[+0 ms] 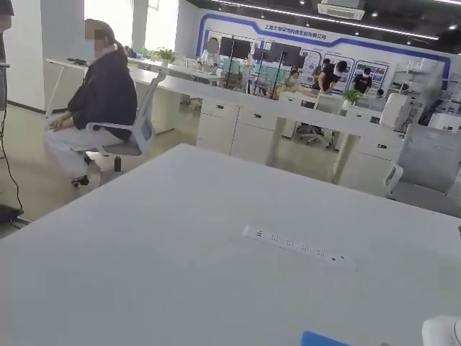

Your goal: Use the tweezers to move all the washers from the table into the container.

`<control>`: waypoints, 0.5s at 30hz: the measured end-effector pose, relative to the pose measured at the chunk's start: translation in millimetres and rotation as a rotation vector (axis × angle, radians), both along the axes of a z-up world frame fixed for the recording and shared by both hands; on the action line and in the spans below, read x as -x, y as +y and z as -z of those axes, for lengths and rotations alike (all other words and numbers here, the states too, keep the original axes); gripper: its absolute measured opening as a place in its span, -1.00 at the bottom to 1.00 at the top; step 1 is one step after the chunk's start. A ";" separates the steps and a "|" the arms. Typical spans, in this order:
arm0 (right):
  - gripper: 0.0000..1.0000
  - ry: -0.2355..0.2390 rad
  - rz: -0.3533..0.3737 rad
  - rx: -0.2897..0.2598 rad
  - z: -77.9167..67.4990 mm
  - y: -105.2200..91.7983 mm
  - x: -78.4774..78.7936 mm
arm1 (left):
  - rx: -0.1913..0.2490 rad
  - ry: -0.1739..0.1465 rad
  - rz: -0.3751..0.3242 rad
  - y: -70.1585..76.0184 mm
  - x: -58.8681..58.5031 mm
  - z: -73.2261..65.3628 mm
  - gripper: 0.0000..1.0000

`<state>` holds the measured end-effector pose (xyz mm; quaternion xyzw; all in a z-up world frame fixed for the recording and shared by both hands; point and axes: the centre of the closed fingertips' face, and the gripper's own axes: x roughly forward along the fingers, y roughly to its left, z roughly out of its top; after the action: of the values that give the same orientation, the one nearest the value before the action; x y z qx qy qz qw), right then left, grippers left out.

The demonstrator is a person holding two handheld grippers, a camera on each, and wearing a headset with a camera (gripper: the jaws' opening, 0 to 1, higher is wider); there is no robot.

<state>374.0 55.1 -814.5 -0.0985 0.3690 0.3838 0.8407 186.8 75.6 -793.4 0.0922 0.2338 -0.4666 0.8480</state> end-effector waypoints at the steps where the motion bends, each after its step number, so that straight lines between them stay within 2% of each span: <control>1: -0.90 -0.002 0.001 -0.002 -1.0 -0.9 -0.8 | 0.001 -0.001 -0.001 0.1 -0.2 -0.2 0.81; 15: -0.91 -0.046 -0.021 -0.027 -29.1 2.3 13.8 | 0.003 0.000 0.009 -1.3 1.3 -0.2 0.81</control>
<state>360.3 57.4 -785.4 -0.0998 0.3433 0.3954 0.8461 185.5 74.3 -793.2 0.0921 0.2329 -0.4706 0.8461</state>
